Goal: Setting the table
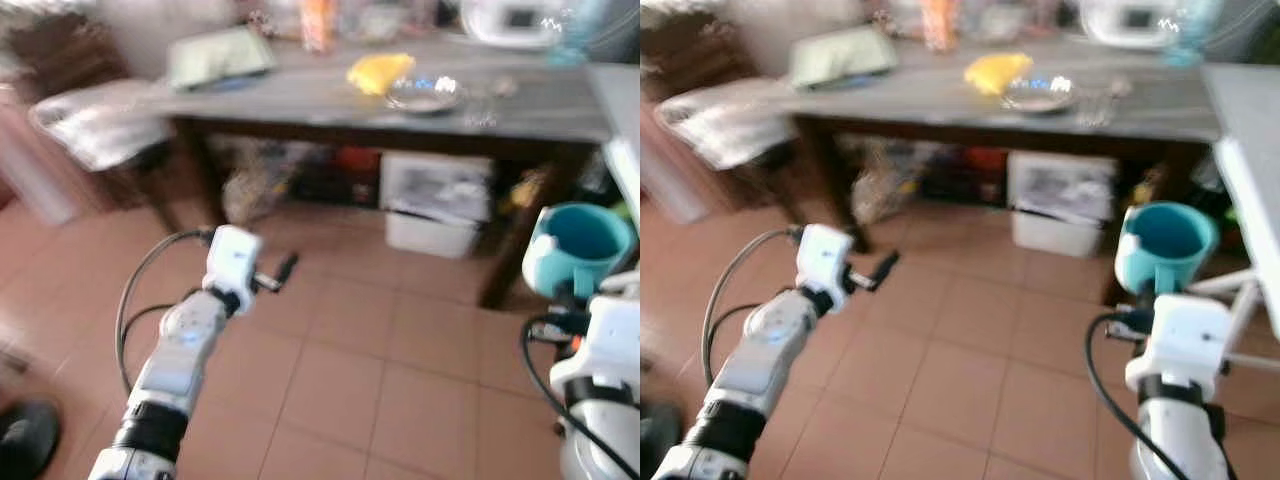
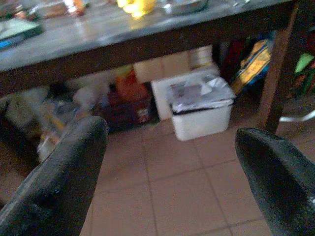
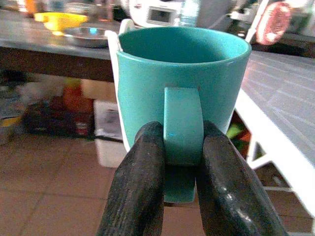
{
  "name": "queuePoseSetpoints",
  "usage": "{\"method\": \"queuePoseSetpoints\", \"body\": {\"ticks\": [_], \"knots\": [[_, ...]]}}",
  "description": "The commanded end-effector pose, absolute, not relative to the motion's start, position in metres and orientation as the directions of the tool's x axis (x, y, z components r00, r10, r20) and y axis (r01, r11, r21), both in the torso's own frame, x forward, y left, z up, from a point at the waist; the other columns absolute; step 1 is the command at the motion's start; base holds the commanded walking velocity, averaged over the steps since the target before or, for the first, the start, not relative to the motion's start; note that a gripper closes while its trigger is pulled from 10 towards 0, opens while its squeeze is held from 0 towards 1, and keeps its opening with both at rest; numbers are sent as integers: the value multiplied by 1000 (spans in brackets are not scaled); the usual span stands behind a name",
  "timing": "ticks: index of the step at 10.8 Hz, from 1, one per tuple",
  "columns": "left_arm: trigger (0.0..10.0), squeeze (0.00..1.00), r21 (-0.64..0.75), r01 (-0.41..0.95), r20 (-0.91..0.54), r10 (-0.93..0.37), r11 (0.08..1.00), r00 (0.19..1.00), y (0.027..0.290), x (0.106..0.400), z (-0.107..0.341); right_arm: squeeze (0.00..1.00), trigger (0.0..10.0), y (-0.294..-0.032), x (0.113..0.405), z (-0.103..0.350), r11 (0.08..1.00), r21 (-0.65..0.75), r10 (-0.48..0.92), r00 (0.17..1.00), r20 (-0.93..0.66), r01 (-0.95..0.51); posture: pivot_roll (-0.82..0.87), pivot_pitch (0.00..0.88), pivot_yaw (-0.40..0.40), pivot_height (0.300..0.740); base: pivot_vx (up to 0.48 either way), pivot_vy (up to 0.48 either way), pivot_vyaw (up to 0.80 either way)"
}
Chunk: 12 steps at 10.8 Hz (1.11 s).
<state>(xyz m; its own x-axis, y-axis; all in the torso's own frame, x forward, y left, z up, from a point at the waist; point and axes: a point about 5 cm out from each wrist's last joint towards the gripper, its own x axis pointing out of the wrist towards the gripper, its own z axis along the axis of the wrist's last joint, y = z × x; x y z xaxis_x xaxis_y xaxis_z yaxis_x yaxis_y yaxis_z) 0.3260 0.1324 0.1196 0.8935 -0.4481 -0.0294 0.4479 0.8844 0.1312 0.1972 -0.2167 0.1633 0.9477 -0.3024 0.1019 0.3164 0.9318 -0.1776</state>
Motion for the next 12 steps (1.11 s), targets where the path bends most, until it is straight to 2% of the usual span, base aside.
{"method": "queuePoseSetpoints", "body": {"ticks": [1,3,7,12], "knots": [[10000,0,135,471,-20,-473,872,881,124,326,122,0,10000,-221,195,168,925,-185,-312,942,122,331,-93,101,98,740,439,0,0],[10000,0,137,484,-18,-486,864,874,121,325,122,0,10000,-220,195,168,926,-186,-311,943,122,330,-97,103,97,740,461,0,0],[10000,0,125,493,-8,-496,861,868,116,326,125,0,10000,-221,195,170,924,-195,-308,943,126,328,-106,107,94,740,461,0,-502],[10000,0,104,504,28,-509,857,860,107,328,136,0,10000,-221,198,182,919,-228,-289,943,164,321,-110,101,90,740,461,0,0]]}}
